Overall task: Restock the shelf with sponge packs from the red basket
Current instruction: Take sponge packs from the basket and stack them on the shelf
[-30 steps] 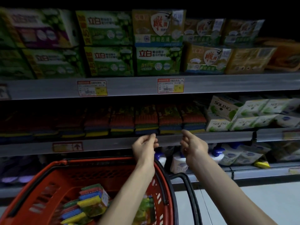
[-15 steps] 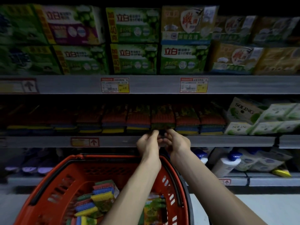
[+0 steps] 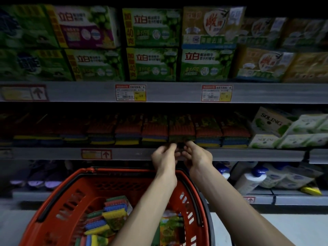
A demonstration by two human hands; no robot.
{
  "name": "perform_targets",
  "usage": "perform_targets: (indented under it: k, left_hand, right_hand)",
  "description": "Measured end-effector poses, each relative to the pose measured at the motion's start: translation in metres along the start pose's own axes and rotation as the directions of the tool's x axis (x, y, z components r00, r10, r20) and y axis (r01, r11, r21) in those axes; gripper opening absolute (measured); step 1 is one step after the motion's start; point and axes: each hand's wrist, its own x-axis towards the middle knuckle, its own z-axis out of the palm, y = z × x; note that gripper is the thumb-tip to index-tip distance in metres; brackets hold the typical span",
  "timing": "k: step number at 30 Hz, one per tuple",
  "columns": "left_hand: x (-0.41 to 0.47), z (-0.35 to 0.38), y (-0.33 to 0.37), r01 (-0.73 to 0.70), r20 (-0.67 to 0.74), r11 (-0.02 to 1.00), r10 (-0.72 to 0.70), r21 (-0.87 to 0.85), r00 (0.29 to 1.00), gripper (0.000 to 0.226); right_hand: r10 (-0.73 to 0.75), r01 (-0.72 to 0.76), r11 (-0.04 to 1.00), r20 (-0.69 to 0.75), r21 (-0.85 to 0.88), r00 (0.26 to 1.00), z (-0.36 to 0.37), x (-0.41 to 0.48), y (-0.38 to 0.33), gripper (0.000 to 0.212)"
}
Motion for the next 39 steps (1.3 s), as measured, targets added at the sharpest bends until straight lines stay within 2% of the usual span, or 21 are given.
perform_targets:
  k: [3, 6, 12, 18, 23, 30, 35, 39]
  left_hand:
    - [0.002, -0.012, -0.001, -0.059, 0.012, 0.993, 0.058, 0.102, 0.998, 0.006]
    - [0.007, -0.030, 0.001, -0.115, -0.008, 0.982, 0.118, 0.149, 0.993, 0.008]
    - [0.022, -0.053, 0.014, -0.073, -0.077, 0.995, 0.078, 0.065, 0.994, 0.007]
    - [0.029, -0.060, 0.017, -0.032, -0.108, 0.999, 0.030, -0.012, 0.994, 0.005]
    - [0.032, -0.060, 0.020, -0.019, -0.099, 0.999, 0.014, -0.050, 0.995, 0.003]
    - [0.033, -0.057, 0.023, -0.015, -0.088, 0.999, 0.011, -0.050, 0.996, 0.012]
    - [0.032, -0.057, 0.023, -0.046, -0.087, 0.998, 0.042, -0.038, 0.995, 0.020]
    - [0.031, -0.057, 0.023, -0.070, -0.067, 0.997, 0.068, -0.022, 0.995, 0.019]
  right_hand:
    - [-0.019, 0.019, 1.000, 0.019, -0.022, 1.000, -0.004, -0.004, 0.002, 0.009]
    - [-0.021, 0.024, 0.998, 0.055, -0.064, 0.998, -0.005, -0.010, 0.007, 0.011]
    - [0.029, -0.006, 0.991, 0.168, -0.134, 0.985, 0.017, -0.021, 0.021, 0.013]
    - [0.061, -0.045, 0.992, 0.131, -0.117, 0.990, 0.042, -0.017, 0.030, 0.018]
    - [0.076, -0.069, 0.995, 0.103, -0.072, 0.992, 0.049, -0.015, 0.035, 0.012]
    - [0.085, -0.084, 0.996, 0.060, -0.022, 0.995, 0.057, -0.008, 0.041, 0.031]
    - [0.075, -0.071, 0.996, 0.074, -0.047, 0.994, 0.054, -0.012, 0.037, 0.019]
    - [0.050, -0.045, 0.996, 0.071, -0.076, 0.996, 0.052, -0.014, 0.038, 0.016]
